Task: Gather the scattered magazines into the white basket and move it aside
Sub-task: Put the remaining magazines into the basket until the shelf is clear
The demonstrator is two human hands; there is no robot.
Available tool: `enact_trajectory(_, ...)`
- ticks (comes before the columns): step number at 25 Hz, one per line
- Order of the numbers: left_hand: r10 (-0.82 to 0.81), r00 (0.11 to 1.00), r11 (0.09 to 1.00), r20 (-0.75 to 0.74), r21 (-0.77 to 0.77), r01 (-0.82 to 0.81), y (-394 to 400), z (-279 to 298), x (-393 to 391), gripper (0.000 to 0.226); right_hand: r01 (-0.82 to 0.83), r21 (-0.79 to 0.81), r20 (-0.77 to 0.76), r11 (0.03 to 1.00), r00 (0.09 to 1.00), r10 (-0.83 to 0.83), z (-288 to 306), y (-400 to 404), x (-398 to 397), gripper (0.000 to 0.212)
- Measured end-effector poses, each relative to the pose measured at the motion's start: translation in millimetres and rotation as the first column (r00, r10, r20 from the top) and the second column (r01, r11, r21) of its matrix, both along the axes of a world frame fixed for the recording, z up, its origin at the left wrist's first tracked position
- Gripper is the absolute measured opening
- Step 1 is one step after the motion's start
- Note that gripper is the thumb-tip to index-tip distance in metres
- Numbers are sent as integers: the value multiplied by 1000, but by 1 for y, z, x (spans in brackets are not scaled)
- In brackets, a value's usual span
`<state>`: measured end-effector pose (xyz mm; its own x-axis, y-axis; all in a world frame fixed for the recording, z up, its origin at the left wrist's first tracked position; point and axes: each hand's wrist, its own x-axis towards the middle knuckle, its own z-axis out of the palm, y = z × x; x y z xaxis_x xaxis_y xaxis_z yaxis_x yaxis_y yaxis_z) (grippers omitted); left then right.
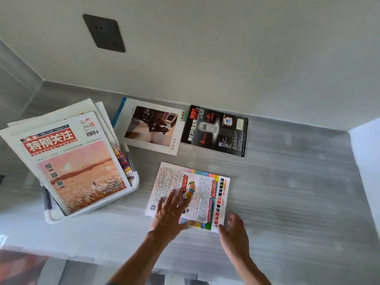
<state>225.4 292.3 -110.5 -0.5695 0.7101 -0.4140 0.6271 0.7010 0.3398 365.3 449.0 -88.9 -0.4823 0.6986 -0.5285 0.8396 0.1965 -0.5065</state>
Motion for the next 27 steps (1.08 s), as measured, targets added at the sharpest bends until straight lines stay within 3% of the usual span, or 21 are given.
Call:
enact_trajectory(2,-14,1000,1000,-10,-15,14,5,-7,5,89,383,-300,14,874,918,-397,-2,9,1,28)
enact_trajectory(5,-80,994,990,80,-106,88,7,-10,14,105,535,-477,128,697,827,-547,3,19,1,18)
enact_trajectory(7,-81,990,992,119,-87,91,6,-1,14,103,471,-543,143,695,868,-476,18,26,-9,14)
enact_trajectory(9,54,994,989,98,133,-66,8,16,12,75,336,-602,24,725,914,-404,39,36,-25,21)
enact_trajectory(10,181,976,937,120,282,-208,11,27,12,68,270,-651,-81,709,904,-419,50,42,-34,26)
enact_trajectory(12,356,895,769,269,459,-444,17,54,11,60,145,-747,-301,648,796,-525,72,50,-43,28)
enact_trajectory(13,376,844,678,382,508,-532,19,64,9,51,115,-700,-407,705,746,-526,79,57,-44,16)
enact_trajectory(14,358,767,569,532,527,-631,19,72,6,42,119,-556,-475,822,766,-433,84,65,-42,12)
enact_trajectory(15,303,666,474,682,499,-726,17,81,1,36,117,-380,-488,918,817,-306,88,73,-41,37)
enact_trajectory(16,240,581,419,778,458,-784,12,88,-5,36,50,-304,-463,951,865,-193,89,79,-40,52)
enact_trajectory(17,201,549,399,812,444,-802,6,93,-11,39,-40,-332,-465,942,876,-127,93,78,-44,52)
enact_trajectory(20,383,610,439,693,444,-781,-9,86,-19,52,-230,-284,-424,931,901,93,84,66,-48,17)
enact_trajectory(22,504,616,478,606,399,-783,-13,77,-16,50,-258,-265,-379,929,914,146,73,57,-48,21)
enact_trajectory(25,556,650,536,518,374,-757,-22,81,-14,44,-331,-294,-312,897,920,237,79,47,-62,19)
enact_trajectory(27,593,660,498,461,434,-751,-40,103,-25,40,-382,-241,-344,892,893,290,92,37,-85,15)
